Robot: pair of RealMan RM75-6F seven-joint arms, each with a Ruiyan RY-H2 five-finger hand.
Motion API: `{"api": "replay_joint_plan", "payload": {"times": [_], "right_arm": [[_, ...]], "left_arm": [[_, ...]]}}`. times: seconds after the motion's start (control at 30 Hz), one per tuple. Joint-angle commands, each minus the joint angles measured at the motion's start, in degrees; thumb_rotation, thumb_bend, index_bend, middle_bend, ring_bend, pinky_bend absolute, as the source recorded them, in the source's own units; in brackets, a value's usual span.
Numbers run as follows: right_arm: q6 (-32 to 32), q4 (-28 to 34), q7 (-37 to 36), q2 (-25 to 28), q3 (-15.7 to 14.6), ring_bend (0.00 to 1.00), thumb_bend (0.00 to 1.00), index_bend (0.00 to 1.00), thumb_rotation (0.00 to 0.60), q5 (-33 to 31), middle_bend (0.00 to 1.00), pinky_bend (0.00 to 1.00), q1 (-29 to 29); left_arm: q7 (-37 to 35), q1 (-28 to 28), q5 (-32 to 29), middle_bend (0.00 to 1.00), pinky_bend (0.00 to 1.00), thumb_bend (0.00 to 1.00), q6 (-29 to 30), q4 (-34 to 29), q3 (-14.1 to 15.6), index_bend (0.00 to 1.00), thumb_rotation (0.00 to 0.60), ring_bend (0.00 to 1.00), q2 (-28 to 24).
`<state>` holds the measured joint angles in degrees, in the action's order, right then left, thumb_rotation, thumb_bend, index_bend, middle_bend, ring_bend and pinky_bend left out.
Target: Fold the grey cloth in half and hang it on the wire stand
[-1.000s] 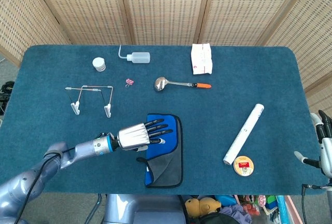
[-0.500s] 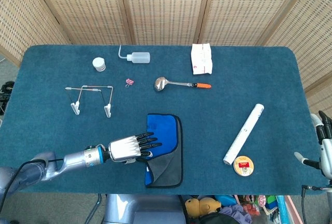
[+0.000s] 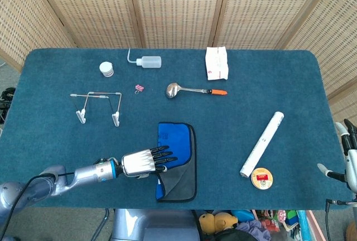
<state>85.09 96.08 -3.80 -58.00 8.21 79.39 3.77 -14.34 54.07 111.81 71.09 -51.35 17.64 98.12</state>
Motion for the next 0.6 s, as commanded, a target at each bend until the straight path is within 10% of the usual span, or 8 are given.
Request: {"api": "replay_joint_plan", "payload": {"times": [0.03,0.6], "right_arm": [[0.0,0.0,-0.1,0.0,0.0,0.00,0.00,0.00,0.600,-0.1,0.00,0.00,0.0],[-0.1,-0.2,-0.5,0.2,0.1,0.00,0.00,0.00,0.600,-0.2,0.00,0.00,0.0]], "left_arm": [[-0.1,-0.1,0.3,0.00,0.00,0.31,-0.4,1.0,-0.1,0.33,0.600,0.00,0.8],[-0.9,-0.7,1.2,0.00,0.00,0.37,0.0,3.3,-0.3,0.40,0.600,0.00,1.8]]}}
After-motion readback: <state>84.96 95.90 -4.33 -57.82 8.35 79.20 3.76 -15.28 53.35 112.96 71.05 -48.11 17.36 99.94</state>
